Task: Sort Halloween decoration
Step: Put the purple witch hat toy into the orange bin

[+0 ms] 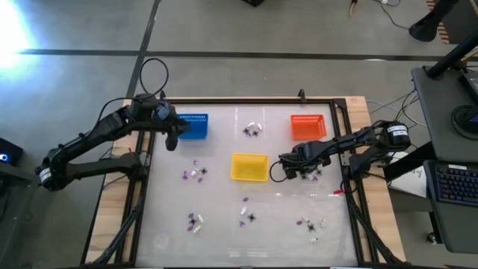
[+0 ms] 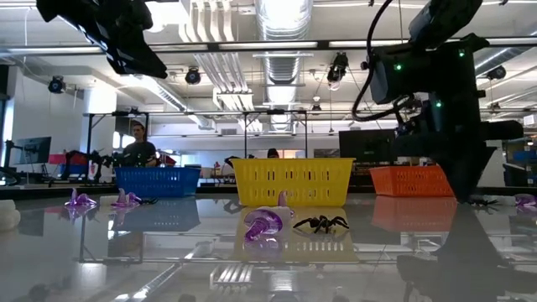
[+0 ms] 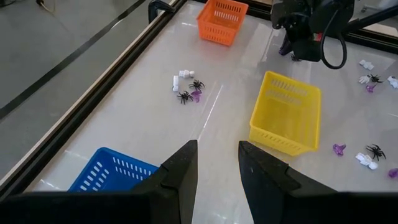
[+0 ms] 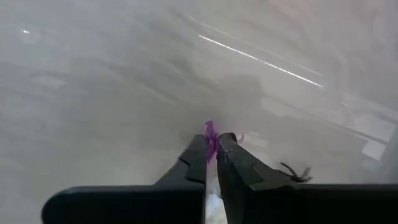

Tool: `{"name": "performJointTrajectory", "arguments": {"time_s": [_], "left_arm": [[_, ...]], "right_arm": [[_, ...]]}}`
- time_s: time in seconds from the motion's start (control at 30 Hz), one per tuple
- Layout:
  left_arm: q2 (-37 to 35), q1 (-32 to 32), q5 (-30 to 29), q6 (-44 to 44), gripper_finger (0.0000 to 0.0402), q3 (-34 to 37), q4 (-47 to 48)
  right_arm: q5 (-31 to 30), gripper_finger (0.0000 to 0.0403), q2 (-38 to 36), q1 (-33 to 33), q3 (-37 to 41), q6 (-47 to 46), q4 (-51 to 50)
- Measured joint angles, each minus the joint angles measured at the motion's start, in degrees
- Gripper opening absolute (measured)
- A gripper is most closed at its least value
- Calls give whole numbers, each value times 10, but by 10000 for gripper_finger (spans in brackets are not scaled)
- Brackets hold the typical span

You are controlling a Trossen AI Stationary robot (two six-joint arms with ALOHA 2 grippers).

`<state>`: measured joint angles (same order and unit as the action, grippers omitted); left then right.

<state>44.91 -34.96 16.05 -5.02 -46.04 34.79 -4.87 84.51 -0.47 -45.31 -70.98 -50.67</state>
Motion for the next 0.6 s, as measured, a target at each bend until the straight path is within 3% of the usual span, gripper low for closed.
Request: {"name": "performJointTrajectory", "arguments": {"time_s": [0.6], "left_arm": [[0, 0, 0, -1, 99, 0, 1]], "right_arm": [[-13, 8, -86, -7, -20, -4, -4]]}}
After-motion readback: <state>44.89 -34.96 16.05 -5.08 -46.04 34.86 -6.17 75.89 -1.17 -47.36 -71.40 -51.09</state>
